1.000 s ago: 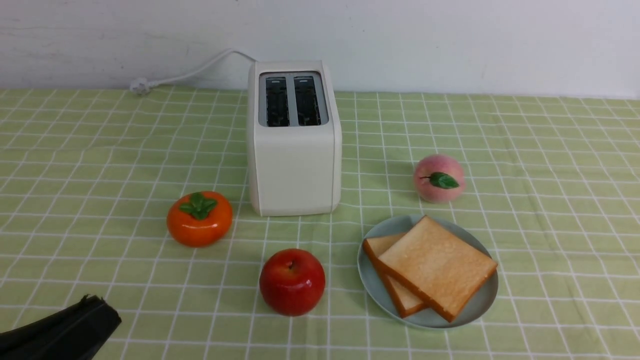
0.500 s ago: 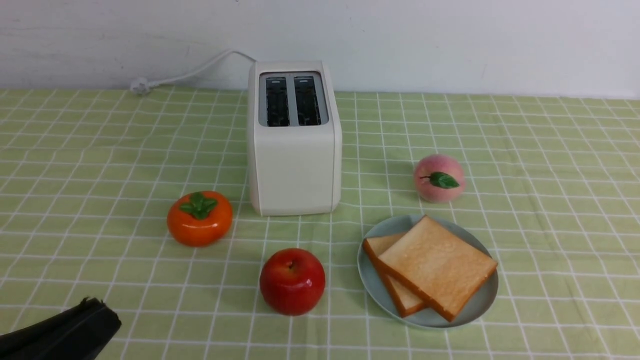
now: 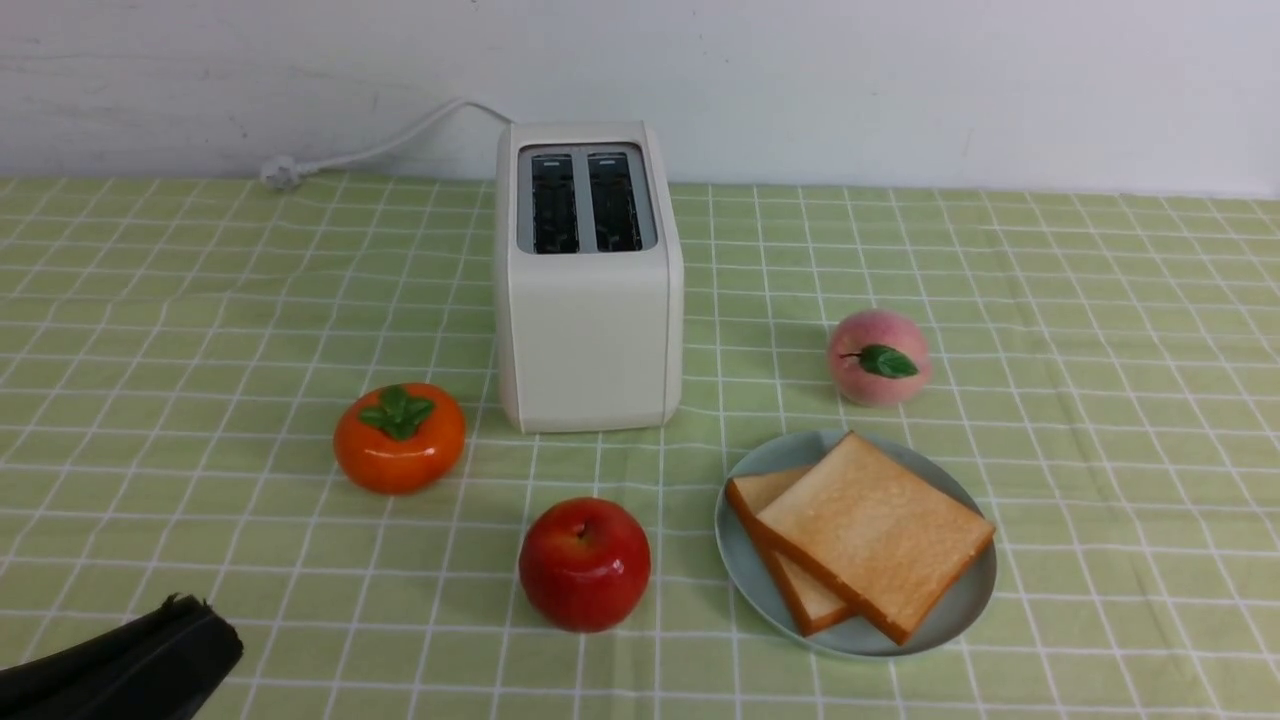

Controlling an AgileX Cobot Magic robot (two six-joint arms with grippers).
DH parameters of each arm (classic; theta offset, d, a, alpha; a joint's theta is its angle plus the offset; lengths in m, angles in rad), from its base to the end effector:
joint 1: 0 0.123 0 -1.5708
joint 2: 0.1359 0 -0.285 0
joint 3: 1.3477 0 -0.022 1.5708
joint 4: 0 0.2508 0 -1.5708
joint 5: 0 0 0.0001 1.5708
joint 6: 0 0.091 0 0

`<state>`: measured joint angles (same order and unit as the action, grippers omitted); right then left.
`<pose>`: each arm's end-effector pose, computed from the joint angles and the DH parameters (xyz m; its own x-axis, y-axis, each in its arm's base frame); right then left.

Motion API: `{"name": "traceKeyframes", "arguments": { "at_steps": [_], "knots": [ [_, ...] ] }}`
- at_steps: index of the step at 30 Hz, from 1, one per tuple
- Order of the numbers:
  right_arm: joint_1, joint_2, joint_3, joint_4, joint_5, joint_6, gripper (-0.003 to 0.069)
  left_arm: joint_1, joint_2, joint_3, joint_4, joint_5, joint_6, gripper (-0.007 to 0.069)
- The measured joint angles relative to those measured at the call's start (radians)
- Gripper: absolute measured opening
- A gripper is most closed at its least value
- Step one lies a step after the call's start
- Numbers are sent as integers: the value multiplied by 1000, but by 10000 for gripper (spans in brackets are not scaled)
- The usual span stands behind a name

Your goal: Take toasted bread from bread machine on green coffee tablecloth place on plate.

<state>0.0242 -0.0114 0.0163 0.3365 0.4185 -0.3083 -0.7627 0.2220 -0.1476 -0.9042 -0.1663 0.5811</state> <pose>0.0507 0.0135 0.1729 -0.3101 -0.0065 -0.9507 -0.1512 0.9876 0.0426 0.0610 -0.0421 0.2584 -0.1044 -0.3269 -0.9393 0.5883 0.7412 -0.3233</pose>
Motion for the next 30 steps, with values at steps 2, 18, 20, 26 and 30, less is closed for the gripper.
{"name": "traceKeyframes", "arguments": {
  "at_steps": [2,18,20,26,30],
  "knots": [
    [0,0,0,0,0,0,-10,0,0,0,0,0,0,54],
    [0,0,-1,0,-2,0,1,0,0,0,0,0,0,71],
    [0,0,-1,0,-2,0,1,0,0,0,0,0,0,71],
    [0,0,-1,0,-2,0,1,0,0,0,0,0,0,74],
    [0,0,-1,0,-2,0,6,0,0,0,0,0,0,76]
  ]
}}
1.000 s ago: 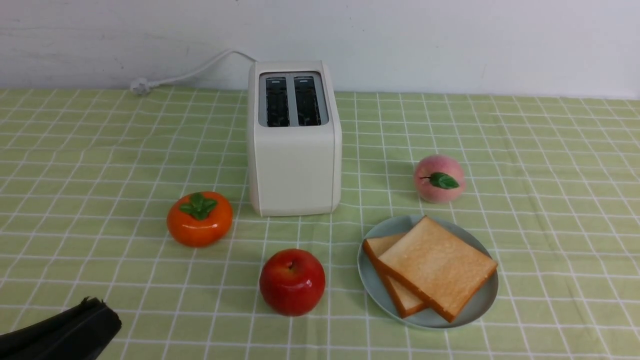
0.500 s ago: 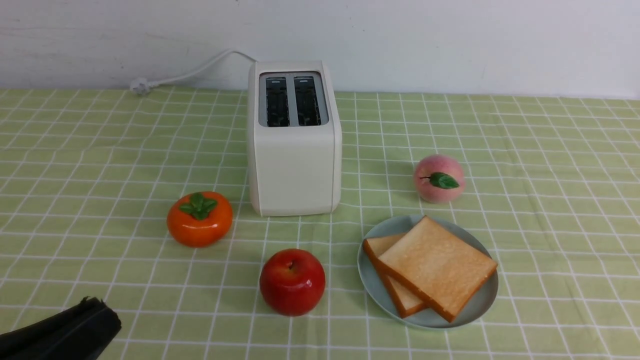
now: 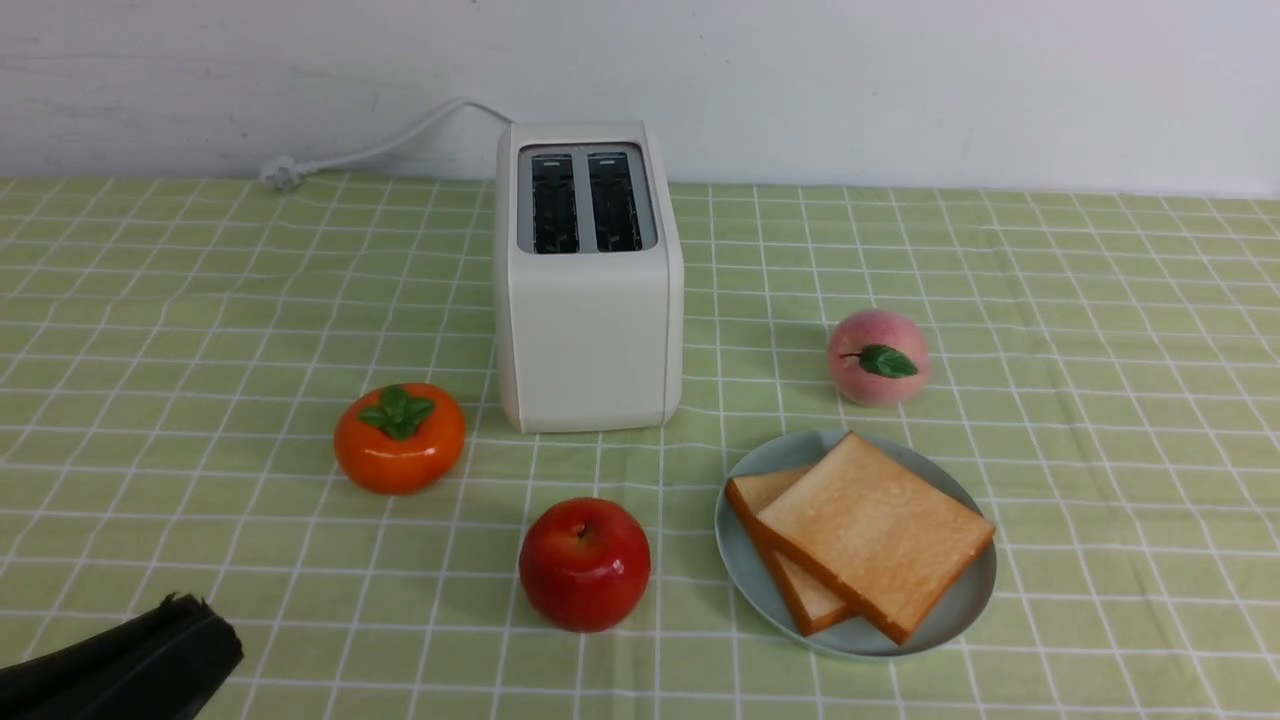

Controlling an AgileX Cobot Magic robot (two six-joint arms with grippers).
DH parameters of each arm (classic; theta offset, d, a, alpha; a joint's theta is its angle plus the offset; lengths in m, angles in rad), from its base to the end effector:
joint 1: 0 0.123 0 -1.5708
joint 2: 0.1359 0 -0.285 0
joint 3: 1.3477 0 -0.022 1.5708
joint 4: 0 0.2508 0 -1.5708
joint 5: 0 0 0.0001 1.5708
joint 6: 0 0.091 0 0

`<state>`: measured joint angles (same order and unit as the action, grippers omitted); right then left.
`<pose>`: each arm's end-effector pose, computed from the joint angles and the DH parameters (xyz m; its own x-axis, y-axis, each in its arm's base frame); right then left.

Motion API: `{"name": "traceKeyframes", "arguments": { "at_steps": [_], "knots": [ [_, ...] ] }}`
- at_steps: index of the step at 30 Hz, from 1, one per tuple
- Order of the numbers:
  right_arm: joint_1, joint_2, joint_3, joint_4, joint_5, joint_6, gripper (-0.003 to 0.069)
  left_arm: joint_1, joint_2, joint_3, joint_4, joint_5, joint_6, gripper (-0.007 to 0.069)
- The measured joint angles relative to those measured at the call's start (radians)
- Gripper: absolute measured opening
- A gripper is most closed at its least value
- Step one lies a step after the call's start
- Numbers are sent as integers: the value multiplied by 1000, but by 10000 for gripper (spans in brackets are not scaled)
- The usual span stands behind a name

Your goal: Take toasted bread from bread machine on green coffee tablecloth place on plate.

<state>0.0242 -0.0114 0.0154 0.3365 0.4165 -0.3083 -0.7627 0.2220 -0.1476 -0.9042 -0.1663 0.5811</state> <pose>0.0508 0.0134 0.1734 -0.3074 -0.0061 -0.9516 -0.1507 0.9877 0.0423 0.0610 -0.0421 0.2584 -0.1044 -0.3269 -0.9393 0.5883 0.7412 -0.3233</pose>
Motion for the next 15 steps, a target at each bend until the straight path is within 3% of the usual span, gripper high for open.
{"name": "traceKeyframes", "arguments": {
  "at_steps": [11,15],
  "knots": [
    [0,0,0,0,0,0,14,0,0,0,-33,5,-1,88],
    [0,0,0,0,0,0,18,13,0,0,-19,61,-3,11]
  ]
}}
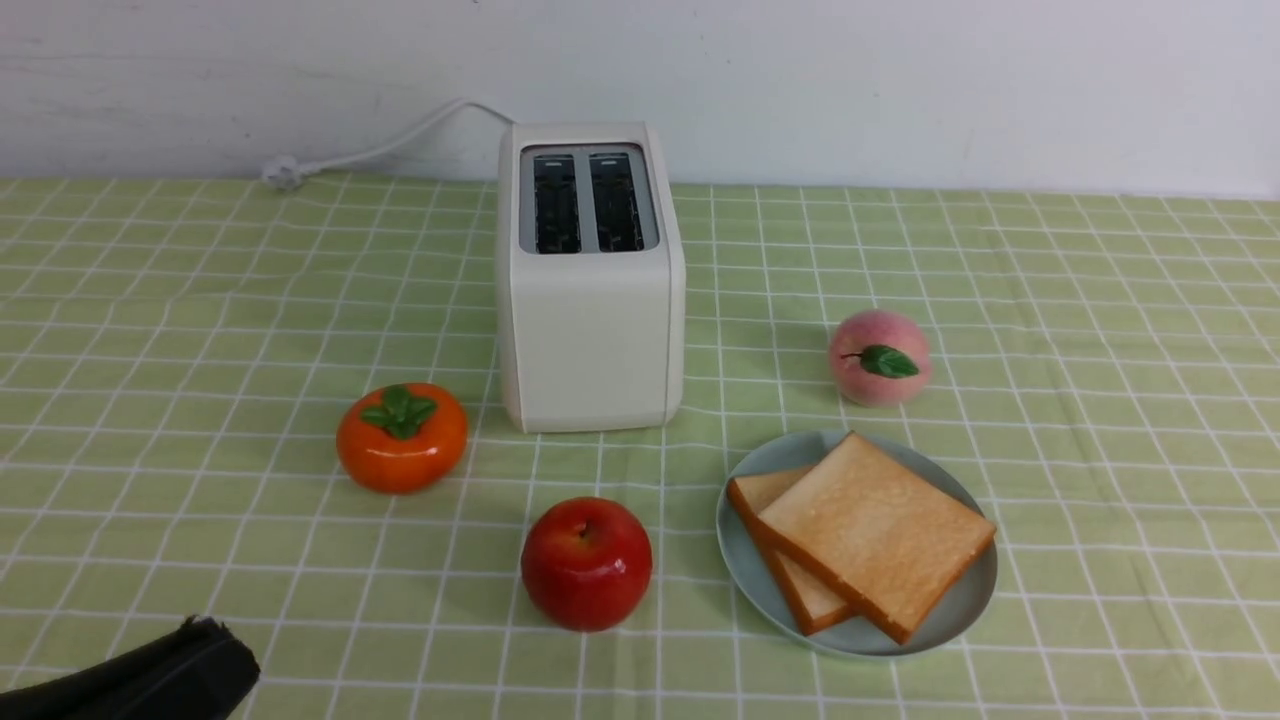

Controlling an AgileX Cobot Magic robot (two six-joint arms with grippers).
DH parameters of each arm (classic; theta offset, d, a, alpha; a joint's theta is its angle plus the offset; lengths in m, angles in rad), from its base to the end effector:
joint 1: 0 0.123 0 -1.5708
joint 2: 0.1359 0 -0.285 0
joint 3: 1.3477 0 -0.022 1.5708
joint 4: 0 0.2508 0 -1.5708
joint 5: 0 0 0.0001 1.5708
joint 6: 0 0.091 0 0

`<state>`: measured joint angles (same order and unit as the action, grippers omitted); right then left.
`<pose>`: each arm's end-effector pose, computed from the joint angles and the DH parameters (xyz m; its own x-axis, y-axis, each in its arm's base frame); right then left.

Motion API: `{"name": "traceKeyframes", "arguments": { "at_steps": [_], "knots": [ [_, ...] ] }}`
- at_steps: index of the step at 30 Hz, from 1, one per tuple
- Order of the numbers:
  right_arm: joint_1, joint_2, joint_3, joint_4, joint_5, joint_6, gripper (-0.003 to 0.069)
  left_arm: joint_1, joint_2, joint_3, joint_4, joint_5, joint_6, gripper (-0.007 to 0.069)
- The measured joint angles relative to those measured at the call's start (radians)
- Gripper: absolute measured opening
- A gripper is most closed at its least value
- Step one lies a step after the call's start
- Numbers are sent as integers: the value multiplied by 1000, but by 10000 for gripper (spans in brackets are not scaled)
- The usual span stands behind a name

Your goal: Take toasted bread from bread machine on green coffee tablecloth place on plate.

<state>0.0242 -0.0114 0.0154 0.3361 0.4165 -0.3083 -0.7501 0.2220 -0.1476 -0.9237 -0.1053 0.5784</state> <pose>0.0508 0.0134 0.1733 -0.3074 -0.0065 -0.9516 -0.1506 0.9877 0.0419 0.0593 -0.0449 0.2549 -0.1551 -0.3131 -0.9370 0.6010 0.7229 -0.3410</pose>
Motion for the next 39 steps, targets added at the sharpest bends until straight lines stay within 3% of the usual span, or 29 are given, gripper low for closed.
{"name": "traceKeyframes", "arguments": {
  "at_steps": [4,8,9,10,13,17,26,39],
  "knots": [
    [0,0,0,0,0,0,22,120,0,0,141,88,-46,-13],
    [0,0,0,0,0,0,22,318,-2,0,384,201,-237,-13],
    [0,0,0,0,0,0,22,328,-4,0,398,201,-251,-13],
    [0,0,0,0,0,0,22,410,-19,0,512,266,-379,-13],
    [0,0,0,-1,0,0,27,541,-90,0,690,364,-556,-13],
    [0,0,0,-1,0,0,32,656,-198,9,791,439,-630,-13],
    [0,0,0,-1,-1,0,36,687,-232,170,805,457,-658,-13],
    [0,0,0,-2,-1,1,55,687,-232,177,803,492,-675,-13]
  ]
}}
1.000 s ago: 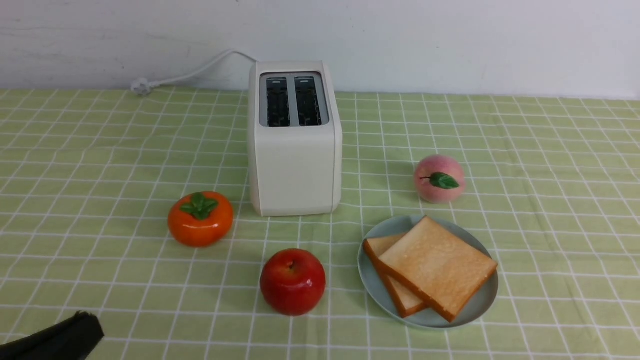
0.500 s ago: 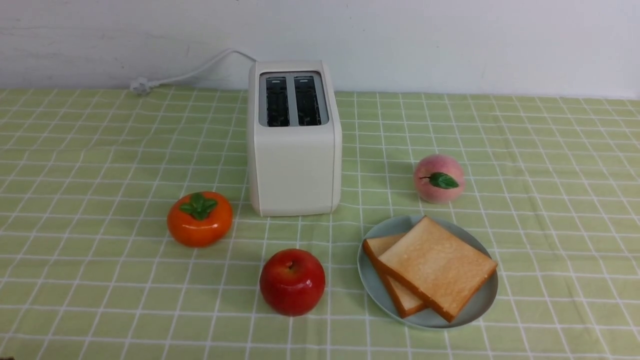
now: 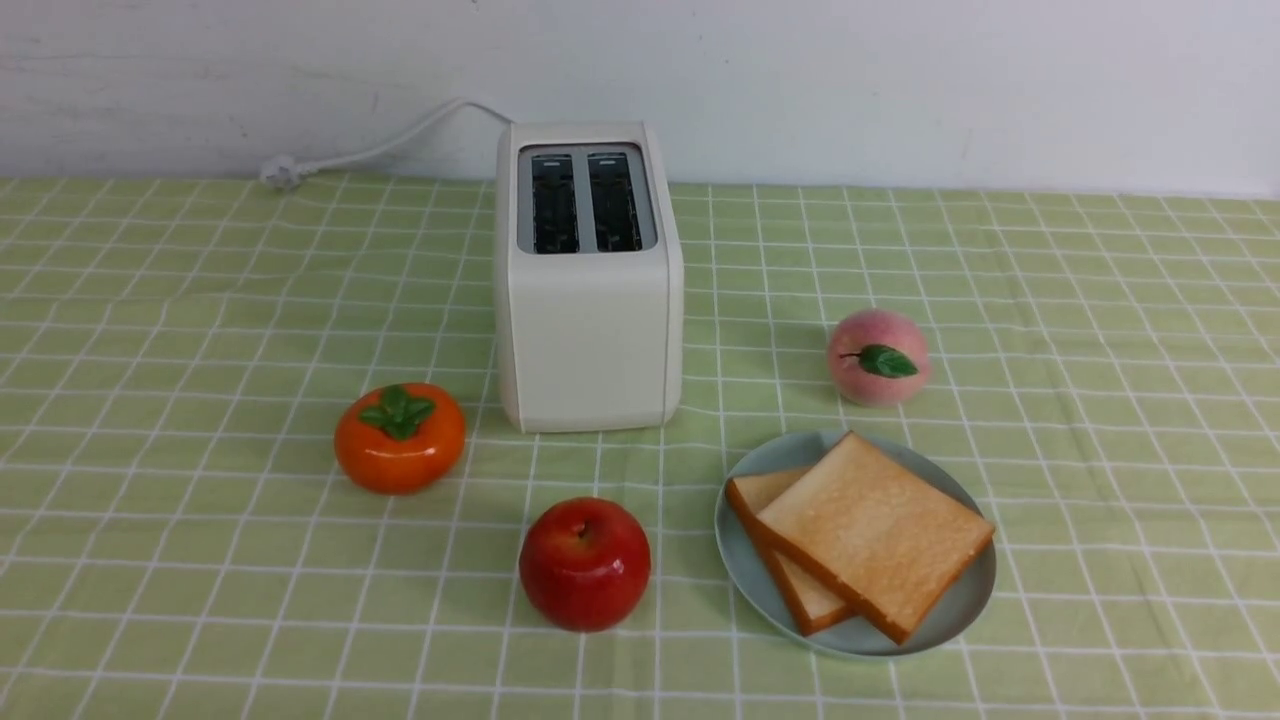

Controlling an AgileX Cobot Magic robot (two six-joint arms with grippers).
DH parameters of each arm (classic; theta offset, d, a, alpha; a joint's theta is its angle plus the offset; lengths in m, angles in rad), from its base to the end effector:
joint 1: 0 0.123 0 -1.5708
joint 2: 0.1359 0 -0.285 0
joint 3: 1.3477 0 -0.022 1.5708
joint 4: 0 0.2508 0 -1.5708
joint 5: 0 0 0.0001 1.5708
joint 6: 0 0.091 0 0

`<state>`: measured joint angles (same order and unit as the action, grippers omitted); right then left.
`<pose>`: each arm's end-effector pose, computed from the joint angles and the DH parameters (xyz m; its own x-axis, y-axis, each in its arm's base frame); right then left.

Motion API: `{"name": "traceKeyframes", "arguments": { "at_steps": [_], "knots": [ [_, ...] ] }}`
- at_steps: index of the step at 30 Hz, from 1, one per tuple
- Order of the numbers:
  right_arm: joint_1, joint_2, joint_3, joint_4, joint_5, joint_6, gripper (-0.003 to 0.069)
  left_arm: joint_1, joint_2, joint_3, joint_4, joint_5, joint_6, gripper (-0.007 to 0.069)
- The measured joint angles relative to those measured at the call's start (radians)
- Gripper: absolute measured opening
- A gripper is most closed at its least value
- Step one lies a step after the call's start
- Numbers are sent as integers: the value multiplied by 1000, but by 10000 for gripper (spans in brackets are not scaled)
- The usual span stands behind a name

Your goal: Take toasted bread from bread machine on green coffee tablecloth place on plate.

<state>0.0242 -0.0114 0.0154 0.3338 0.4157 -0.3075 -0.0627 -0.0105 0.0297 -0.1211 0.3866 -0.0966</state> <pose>0.0508 0.0133 0.1734 -0.3068 -0.0077 -0.9518 -0.1500 0.9879 0.0403 0.0520 -0.0074 0.1693 -0.3254 -0.1871 -0.9269 0.0392 0.9767 -0.2109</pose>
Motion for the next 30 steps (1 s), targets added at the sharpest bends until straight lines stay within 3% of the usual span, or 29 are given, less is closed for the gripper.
{"name": "traceKeyframes", "arguments": {
  "at_steps": [30],
  "knots": [
    [0,0,0,-1,0,0,96,0,0,0,0,0,-3,-13]
  ]
}}
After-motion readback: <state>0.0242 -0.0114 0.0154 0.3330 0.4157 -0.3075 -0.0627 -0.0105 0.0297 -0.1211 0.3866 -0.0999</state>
